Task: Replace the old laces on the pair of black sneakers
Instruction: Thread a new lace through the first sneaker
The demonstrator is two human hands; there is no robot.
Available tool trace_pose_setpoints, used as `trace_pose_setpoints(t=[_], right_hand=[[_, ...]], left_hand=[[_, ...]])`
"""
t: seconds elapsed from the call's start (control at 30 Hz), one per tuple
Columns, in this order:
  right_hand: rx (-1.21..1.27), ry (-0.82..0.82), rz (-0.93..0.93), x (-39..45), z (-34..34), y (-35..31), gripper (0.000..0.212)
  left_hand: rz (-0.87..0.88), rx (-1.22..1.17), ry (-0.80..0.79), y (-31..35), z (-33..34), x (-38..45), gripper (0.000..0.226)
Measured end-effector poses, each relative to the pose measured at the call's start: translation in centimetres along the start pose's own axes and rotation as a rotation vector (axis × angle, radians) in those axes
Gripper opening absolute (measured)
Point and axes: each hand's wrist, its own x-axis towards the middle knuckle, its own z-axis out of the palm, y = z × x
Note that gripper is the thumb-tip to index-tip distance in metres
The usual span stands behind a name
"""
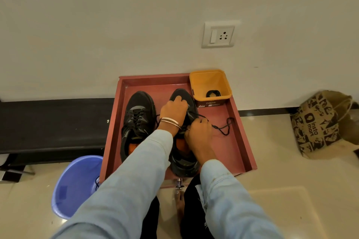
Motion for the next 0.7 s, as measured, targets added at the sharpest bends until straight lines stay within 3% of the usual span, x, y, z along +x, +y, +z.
trace_pose_setpoints(t=[0.1,0.23,0.3,0.4,0.47,0.53,0.6,0.7], right_hand=[[0.014,0.013,0.019,0.2,0.4,0.0,0.04],[0.001,0.007,0.048,0.2,0.6,-0.2,0.041],[0.0,0.0,0.062,0.3,0.5,-0.3,0.043],[0.01,0.009,0.081,0.3,0.6,-0.2,0.04],[0.014,0.01,0.086,0.1,0.6,0.0,0.035],[-0.007,0.008,0.065,0.0,0.6,0.1,0.033],[-0.011,0.015,0.057,0.1,0.6,0.1,0.033],[-0.004,0.016,0.059,0.2,0.8,0.1,0.033]], left_hand=[[-0.151,-0.103,0.051,-0.4,0.4,-0.2,0.026],[-0.672,-0.61,0.082,-2.0,0.5,-0.1,0.03],[-0.756,-0.752,0.059,-1.9,0.2,-0.3,0.029],[-0.529,-0.65,0.139,-1.6,-0.3,-0.9,0.026],[-0.25,-0.418,0.167,-1.6,-0.7,-1.2,0.033],[-0.047,-0.139,0.085,-1.5,-1.1,-1.1,0.034],[0.021,0.046,-0.023,-0.9,-1.4,-0.9,0.03],[0.023,0.146,-0.026,0.1,-1.5,-0.6,0.025]])
